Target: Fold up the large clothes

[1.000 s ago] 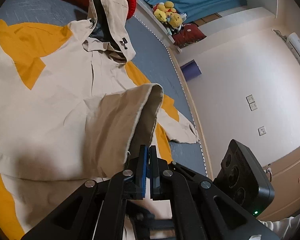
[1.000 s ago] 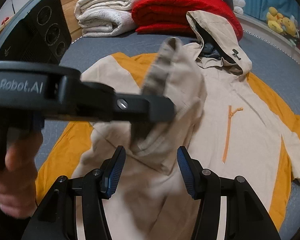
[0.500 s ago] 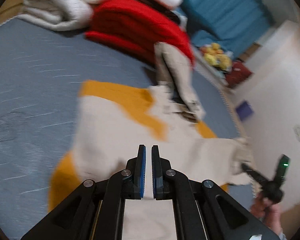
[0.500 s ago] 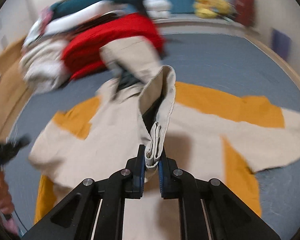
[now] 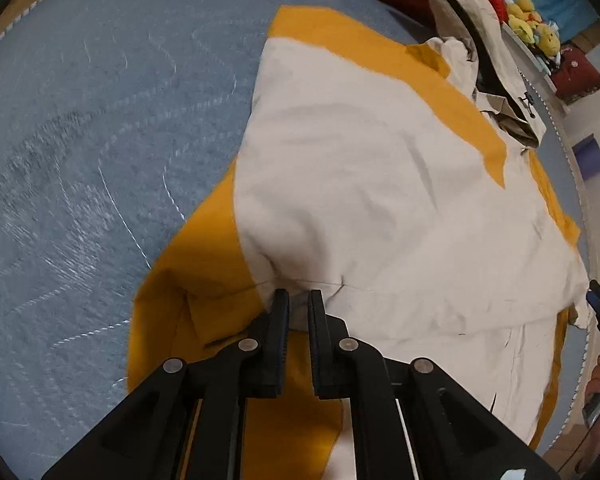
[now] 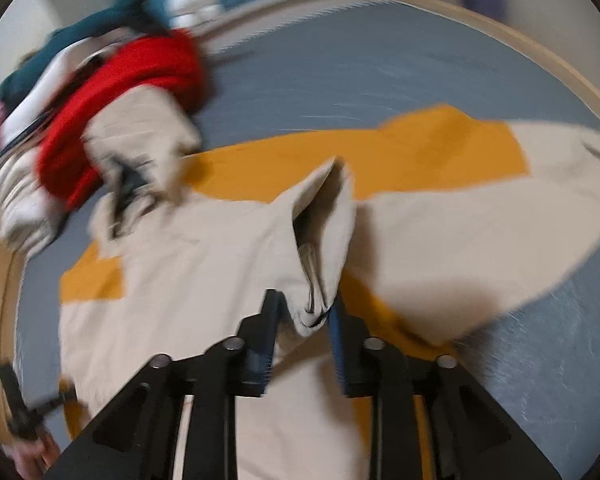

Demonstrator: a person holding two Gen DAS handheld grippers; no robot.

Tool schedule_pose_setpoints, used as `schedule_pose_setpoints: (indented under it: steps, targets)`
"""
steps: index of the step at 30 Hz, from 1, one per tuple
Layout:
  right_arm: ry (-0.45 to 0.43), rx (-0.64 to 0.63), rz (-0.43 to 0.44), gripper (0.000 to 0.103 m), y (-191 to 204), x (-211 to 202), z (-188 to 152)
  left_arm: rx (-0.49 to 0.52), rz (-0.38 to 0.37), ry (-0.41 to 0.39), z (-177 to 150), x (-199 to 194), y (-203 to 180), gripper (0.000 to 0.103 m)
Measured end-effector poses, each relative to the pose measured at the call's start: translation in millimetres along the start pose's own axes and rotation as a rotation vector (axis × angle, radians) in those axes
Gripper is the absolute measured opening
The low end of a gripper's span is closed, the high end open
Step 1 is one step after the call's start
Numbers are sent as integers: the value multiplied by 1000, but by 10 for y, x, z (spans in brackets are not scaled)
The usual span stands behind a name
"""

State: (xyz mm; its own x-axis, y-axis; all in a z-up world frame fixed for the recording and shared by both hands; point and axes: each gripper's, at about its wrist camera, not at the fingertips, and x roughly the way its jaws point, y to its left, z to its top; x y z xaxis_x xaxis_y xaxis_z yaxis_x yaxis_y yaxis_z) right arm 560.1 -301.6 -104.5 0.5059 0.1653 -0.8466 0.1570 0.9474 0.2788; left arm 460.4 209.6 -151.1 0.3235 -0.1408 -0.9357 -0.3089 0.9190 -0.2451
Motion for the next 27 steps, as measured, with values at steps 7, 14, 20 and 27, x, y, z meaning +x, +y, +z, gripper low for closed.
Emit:
schedule_pose_setpoints:
  steps: [7, 14, 20, 27]
  targets:
    - [65, 143, 23, 43, -309, 170, 14, 64, -16, -50, 2, -87, -162, 15]
    - [215, 166, 23, 26, -409, 603, -192, 12, -11, 0, -35, 53, -70, 16]
    - [42, 85, 36, 8, -251, 290, -36, 12, -7, 19, -122, 125, 25, 16]
    - [-8, 95, -160, 12, -341, 216, -42, 45, -33, -56, -48, -81, -93, 16]
